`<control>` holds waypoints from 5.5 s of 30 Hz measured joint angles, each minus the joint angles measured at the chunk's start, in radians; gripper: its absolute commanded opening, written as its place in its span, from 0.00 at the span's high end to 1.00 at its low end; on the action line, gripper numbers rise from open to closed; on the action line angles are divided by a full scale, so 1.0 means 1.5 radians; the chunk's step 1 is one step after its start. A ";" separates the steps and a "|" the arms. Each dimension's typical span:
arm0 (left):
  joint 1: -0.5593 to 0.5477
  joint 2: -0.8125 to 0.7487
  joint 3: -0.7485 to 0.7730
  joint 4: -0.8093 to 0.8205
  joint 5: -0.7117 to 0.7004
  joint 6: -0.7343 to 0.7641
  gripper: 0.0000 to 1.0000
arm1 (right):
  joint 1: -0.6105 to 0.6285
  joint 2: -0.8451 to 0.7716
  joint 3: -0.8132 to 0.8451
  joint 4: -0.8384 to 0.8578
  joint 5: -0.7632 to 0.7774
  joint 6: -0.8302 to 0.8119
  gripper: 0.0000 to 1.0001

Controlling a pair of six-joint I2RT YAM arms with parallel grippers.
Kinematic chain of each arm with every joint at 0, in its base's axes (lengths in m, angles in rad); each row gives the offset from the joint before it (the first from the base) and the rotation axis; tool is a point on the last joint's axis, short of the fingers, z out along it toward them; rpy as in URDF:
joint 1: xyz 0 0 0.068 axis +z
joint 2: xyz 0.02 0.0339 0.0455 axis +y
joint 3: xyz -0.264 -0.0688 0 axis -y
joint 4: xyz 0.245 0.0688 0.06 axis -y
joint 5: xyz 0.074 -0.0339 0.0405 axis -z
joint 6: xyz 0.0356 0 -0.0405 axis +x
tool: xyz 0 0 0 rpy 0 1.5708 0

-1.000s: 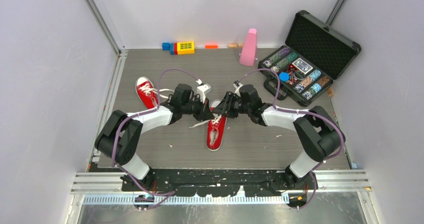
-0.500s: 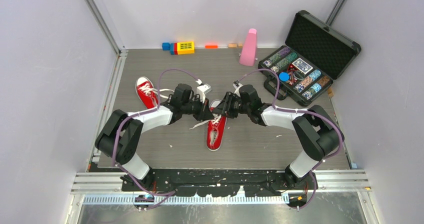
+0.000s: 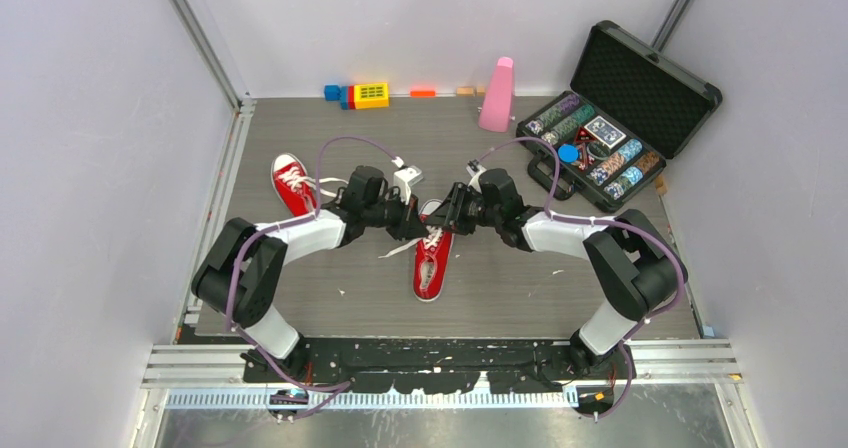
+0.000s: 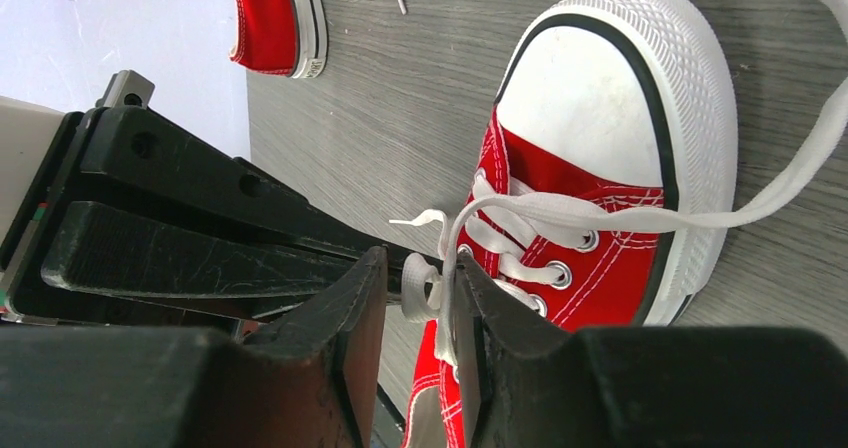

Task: Tie the shoes
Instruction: Wrap the shoelace around the shoelace.

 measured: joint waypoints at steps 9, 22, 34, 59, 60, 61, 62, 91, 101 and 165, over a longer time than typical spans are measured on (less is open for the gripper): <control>0.001 0.002 0.001 0.001 0.002 0.000 1.00 | 0.000 0.000 0.000 0.005 -0.004 0.010 0.77; 0.001 -0.020 -0.004 -0.003 -0.022 0.005 0.70 | 0.000 0.000 0.000 -0.013 0.001 0.001 1.00; 0.053 -0.151 0.005 -0.071 -0.202 -0.151 0.22 | 0.000 -0.003 0.003 -0.046 -0.023 -0.090 1.00; 0.033 0.328 0.487 -0.459 0.169 -0.235 0.52 | 0.008 -0.052 0.003 -0.041 -0.047 -0.174 1.00; 0.029 0.335 0.496 -0.464 0.173 -0.232 0.55 | 0.008 -0.052 0.003 -0.041 -0.047 -0.174 1.00; 0.026 0.340 0.503 -0.470 0.176 -0.229 0.56 | 0.008 -0.052 0.003 -0.041 -0.047 -0.174 1.00; 0.023 0.345 0.508 -0.475 0.179 -0.226 0.58 | 0.008 -0.052 0.003 -0.041 -0.047 -0.174 1.00; 0.018 0.420 0.604 -0.537 0.157 -0.229 0.70 | 0.008 -0.052 0.003 -0.041 -0.050 -0.174 1.00; 0.019 0.435 0.625 -0.550 0.148 -0.224 0.70 | 0.008 -0.051 0.003 -0.041 -0.052 -0.174 1.00; 0.130 0.051 0.118 -0.314 0.016 -0.323 1.00 | 0.002 -0.051 -0.006 -0.024 -0.051 -0.141 1.00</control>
